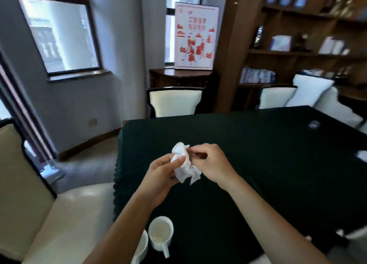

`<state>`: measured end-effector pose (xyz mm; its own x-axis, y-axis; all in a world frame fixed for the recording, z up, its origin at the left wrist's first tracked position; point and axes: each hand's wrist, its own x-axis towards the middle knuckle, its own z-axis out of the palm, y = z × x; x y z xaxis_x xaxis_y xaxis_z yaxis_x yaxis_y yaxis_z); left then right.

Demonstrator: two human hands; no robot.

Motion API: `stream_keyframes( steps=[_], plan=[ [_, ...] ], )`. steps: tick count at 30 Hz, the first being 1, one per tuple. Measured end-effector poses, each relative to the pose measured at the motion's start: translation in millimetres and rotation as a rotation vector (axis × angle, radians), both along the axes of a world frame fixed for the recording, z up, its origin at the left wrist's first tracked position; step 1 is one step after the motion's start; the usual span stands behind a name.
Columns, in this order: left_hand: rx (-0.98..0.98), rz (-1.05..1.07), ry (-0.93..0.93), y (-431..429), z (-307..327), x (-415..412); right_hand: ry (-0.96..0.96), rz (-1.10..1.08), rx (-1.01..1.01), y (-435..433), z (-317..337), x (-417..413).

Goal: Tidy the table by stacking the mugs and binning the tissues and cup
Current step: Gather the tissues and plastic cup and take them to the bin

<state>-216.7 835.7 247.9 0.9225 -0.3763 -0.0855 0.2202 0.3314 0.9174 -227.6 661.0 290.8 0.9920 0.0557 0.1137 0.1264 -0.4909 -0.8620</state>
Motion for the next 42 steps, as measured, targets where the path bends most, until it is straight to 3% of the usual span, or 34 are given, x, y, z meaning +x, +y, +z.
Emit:
stream_keyframes(
  steps=[5, 9, 14, 24, 34, 42],
  plan=[
    [0.054, -0.12, -0.023, -85, 16, -46, -0.002, -0.269, 0.226, -73, 6, -81],
    [0.101, -0.186, -0.06, -162, 29, -81, 0.044, -0.363, 0.324, -139, 9, -135],
    [0.168, -0.3, -0.184, -279, 41, -122, -0.083, -0.521, 0.281, -234, 13, -197],
    [0.097, -0.555, -0.123, -509, 31, -216, -0.155, -0.78, 0.514, -444, -1, -314],
    [0.144, -0.755, -0.094, -639, 4, -279, -0.147, -0.963, 0.529, -560, -44, -392],
    [0.176, -0.827, -0.056, -751, -23, -258, -0.154, -1.158, 0.555, -661, -52, -406]
  ],
)
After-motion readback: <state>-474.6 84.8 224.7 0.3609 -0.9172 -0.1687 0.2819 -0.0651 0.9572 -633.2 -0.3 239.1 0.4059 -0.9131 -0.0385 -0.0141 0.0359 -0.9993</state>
